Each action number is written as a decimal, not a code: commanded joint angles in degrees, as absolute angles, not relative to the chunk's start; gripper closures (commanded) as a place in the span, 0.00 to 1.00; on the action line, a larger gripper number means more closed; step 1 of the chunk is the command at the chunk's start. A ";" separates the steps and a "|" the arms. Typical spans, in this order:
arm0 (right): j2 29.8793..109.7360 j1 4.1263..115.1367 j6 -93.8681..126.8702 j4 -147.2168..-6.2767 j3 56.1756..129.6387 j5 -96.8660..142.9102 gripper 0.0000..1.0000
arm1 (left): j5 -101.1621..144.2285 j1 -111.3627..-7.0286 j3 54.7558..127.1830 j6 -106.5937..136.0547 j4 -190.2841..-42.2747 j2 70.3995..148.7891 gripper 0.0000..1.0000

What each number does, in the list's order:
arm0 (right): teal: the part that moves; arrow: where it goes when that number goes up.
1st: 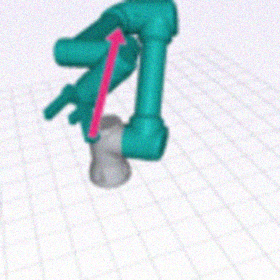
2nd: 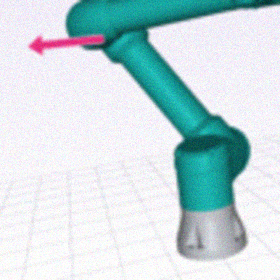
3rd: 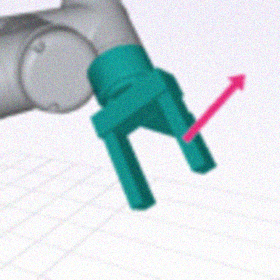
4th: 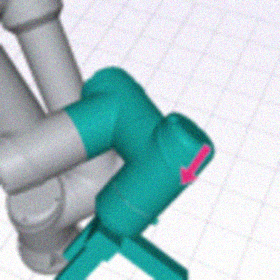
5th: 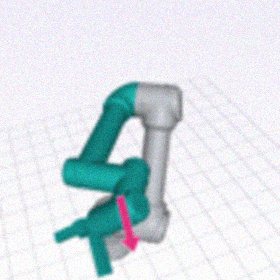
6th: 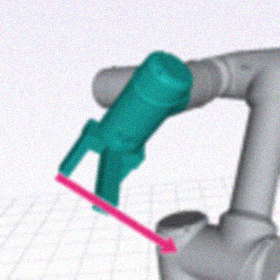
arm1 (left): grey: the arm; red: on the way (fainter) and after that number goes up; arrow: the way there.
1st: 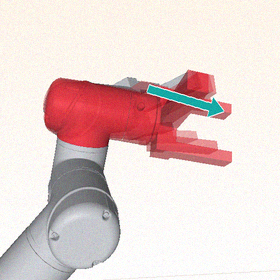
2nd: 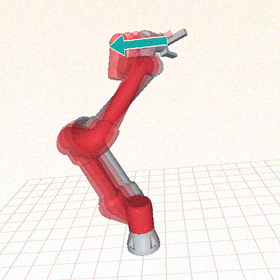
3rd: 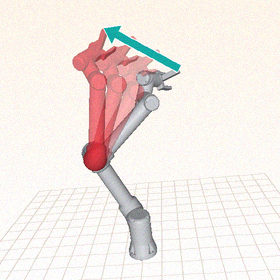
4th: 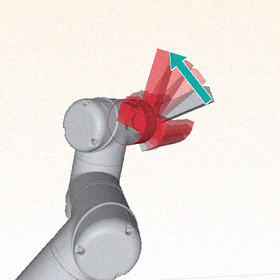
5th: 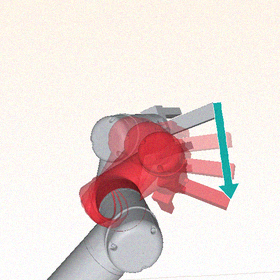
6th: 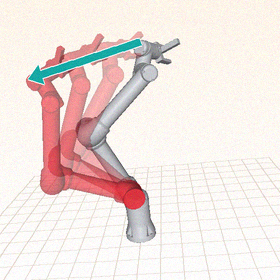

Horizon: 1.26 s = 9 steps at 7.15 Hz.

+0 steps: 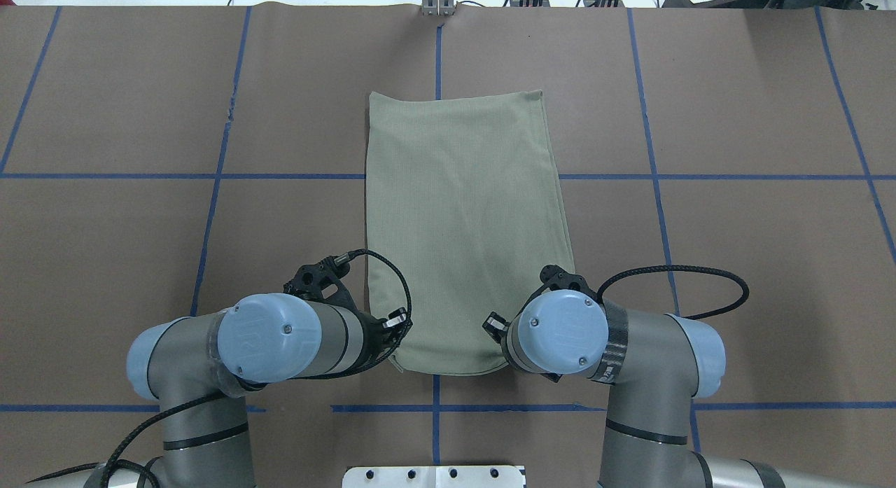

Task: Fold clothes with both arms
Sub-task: 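Hold the near corners with both grippers and pull them toward the robot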

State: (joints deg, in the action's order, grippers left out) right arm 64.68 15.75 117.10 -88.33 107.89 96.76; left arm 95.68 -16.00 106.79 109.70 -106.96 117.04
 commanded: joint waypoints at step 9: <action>66.45 9.75 117.86 -88.42 122.87 96.95 1.00 | 95.89 -9.84 123.93 110.22 -96.50 112.84 1.00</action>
State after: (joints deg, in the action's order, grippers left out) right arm 66.15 9.71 117.93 -88.42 122.90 97.15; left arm 95.65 -10.01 123.04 110.22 -97.29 112.26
